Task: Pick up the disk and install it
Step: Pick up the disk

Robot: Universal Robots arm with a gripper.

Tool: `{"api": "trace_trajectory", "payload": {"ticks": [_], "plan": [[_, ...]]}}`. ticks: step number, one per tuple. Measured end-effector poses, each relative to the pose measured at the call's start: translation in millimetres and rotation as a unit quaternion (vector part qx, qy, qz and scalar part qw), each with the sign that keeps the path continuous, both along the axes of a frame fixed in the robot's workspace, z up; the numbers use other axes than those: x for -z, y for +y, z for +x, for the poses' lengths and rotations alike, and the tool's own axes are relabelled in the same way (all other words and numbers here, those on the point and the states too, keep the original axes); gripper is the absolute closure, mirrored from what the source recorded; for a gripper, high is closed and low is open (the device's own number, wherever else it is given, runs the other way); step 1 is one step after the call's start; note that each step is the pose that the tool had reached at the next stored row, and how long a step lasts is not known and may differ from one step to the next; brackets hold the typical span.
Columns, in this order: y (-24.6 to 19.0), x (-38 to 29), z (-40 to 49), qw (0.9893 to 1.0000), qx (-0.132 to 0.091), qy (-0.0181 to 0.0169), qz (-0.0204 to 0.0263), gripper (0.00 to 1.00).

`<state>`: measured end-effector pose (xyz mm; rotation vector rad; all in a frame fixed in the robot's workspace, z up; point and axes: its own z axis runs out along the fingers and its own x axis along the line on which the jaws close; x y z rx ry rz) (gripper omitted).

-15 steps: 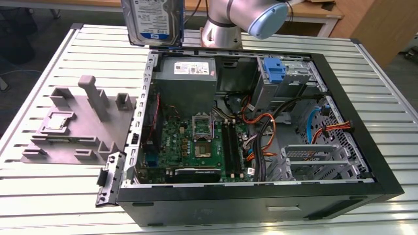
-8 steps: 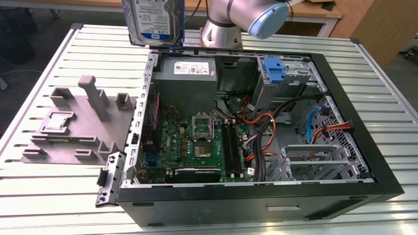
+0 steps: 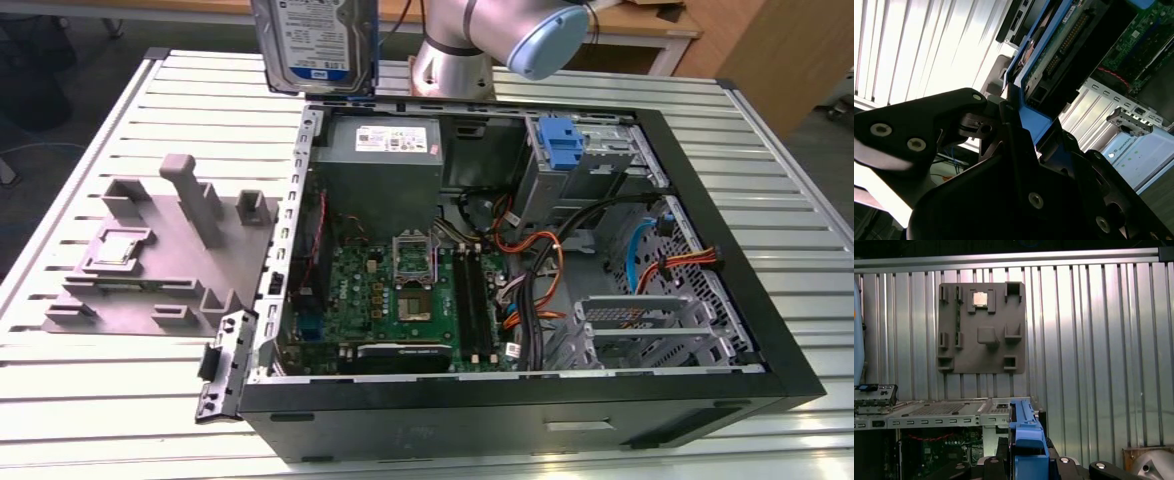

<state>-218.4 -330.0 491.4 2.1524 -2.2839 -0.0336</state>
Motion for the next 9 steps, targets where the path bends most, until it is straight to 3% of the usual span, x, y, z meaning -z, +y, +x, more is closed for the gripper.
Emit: {"api": "trace_trajectory", "payload": {"ticks": [9], "plan": [[0.0,0.0,1.9,1.0,0.0,0.0,0.0,0.64]]}}
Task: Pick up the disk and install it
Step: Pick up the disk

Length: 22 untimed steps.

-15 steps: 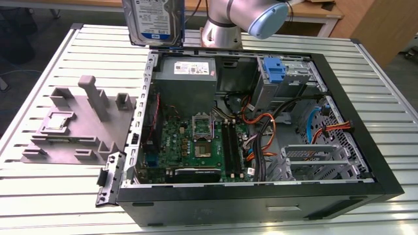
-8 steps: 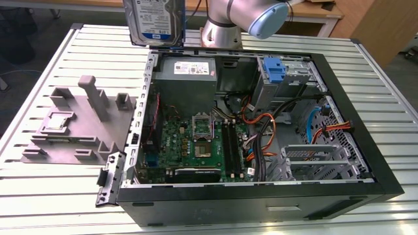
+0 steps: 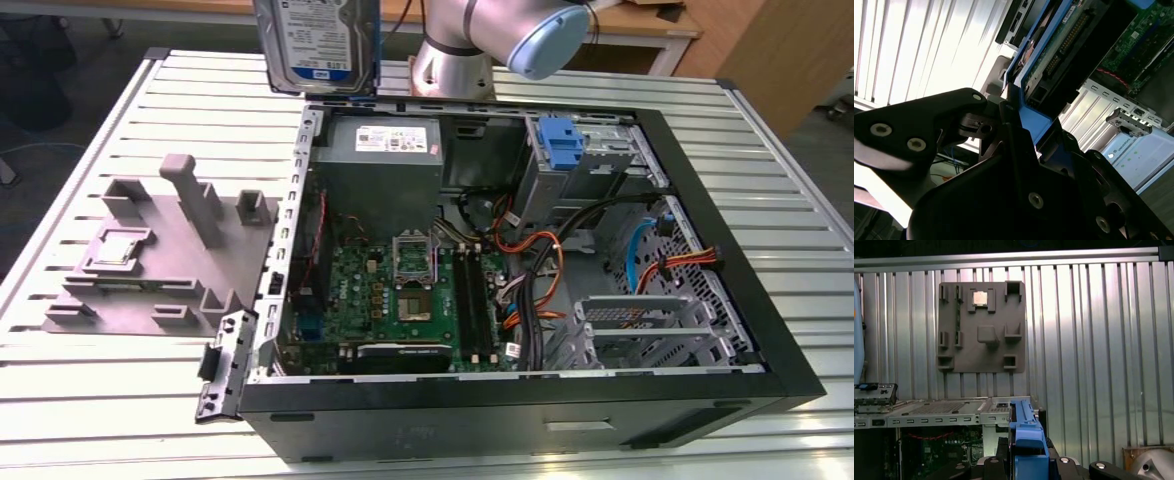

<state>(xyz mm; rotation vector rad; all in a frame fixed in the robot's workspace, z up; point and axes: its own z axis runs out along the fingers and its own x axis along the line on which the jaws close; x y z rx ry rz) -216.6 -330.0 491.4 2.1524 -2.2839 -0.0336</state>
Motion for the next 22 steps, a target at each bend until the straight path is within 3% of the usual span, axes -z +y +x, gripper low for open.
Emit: {"api": "trace_trajectory", "payload": {"ticks": [22], "plan": [[0.0,0.0,4.5,1.0,0.0,0.0,0.0,0.64]]}}
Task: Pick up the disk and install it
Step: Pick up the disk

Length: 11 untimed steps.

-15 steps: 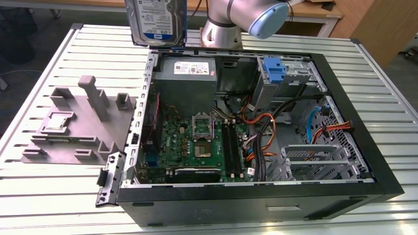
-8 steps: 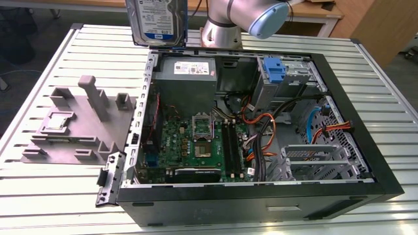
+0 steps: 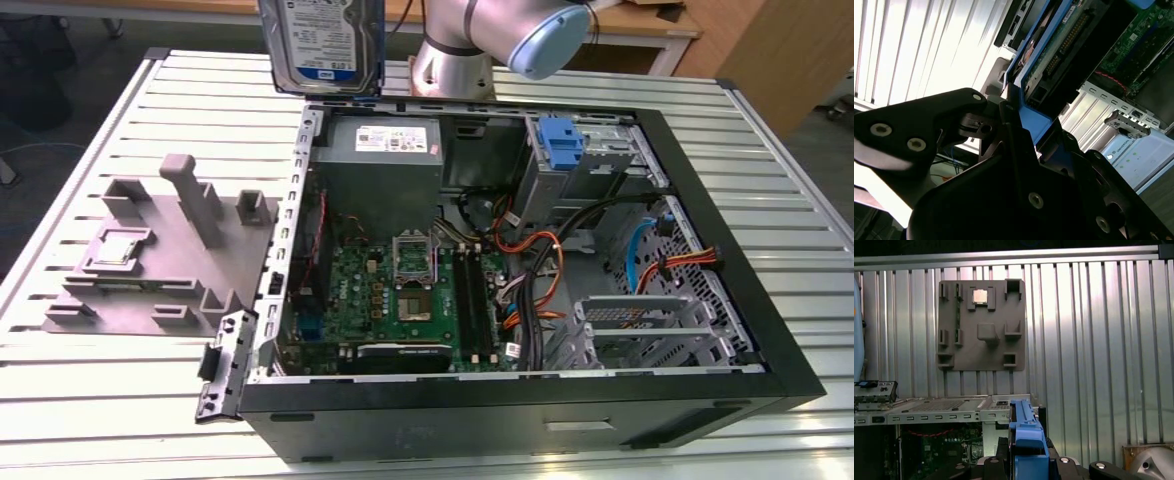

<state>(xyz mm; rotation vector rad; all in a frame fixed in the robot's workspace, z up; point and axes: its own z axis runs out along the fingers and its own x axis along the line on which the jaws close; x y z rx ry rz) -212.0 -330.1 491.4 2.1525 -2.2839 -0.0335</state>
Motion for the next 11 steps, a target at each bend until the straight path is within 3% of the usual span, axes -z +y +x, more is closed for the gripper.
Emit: {"api": "trace_trajectory", "payload": {"ticks": [11], "plan": [[0.0,0.0,2.3,1.0,0.0,0.0001,0.0,0.64]]}}
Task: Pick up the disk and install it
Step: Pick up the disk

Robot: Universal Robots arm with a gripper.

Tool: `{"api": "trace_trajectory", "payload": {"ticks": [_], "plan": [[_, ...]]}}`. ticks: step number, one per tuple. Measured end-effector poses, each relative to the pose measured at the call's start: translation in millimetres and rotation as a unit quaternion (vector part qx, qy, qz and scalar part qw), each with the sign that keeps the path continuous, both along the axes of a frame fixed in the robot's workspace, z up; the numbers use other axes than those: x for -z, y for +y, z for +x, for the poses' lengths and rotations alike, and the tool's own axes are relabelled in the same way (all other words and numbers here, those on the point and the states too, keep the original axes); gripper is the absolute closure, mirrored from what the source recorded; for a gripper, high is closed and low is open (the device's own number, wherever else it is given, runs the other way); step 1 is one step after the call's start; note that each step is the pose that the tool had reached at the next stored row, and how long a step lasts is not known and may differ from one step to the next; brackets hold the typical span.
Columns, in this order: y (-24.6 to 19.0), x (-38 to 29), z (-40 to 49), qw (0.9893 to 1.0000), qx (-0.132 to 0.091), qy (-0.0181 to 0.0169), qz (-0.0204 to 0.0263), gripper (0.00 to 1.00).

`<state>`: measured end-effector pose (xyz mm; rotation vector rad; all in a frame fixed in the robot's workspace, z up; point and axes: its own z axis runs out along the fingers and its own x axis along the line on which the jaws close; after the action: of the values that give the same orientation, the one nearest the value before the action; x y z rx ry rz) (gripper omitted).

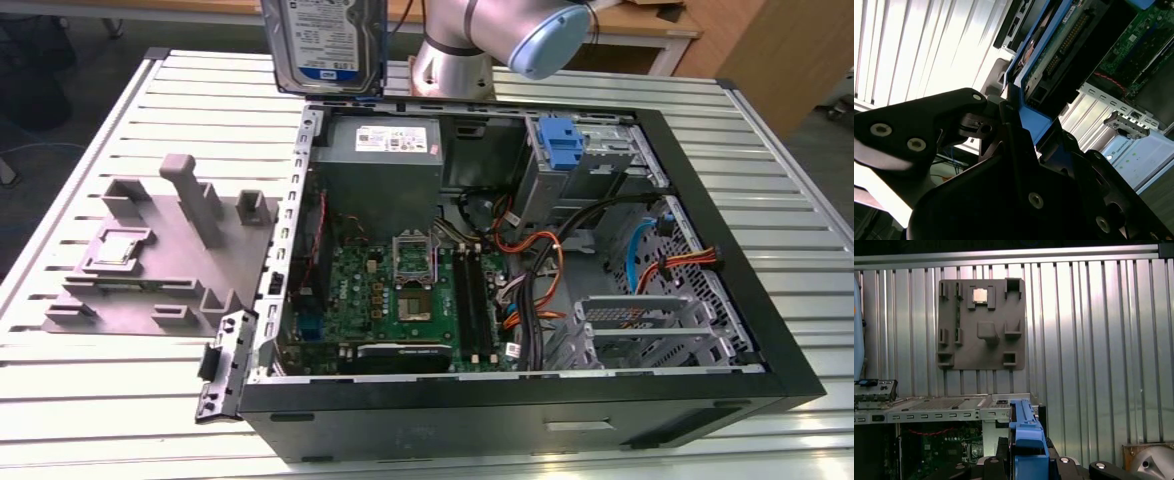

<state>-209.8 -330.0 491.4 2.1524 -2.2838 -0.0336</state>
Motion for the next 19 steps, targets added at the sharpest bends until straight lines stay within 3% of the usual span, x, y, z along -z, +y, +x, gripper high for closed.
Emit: {"api": "trace_trajectory", "payload": {"ticks": [19], "plan": [[0.0,0.0,3.9,1.0,0.0,0.0,0.0,0.64]]}}
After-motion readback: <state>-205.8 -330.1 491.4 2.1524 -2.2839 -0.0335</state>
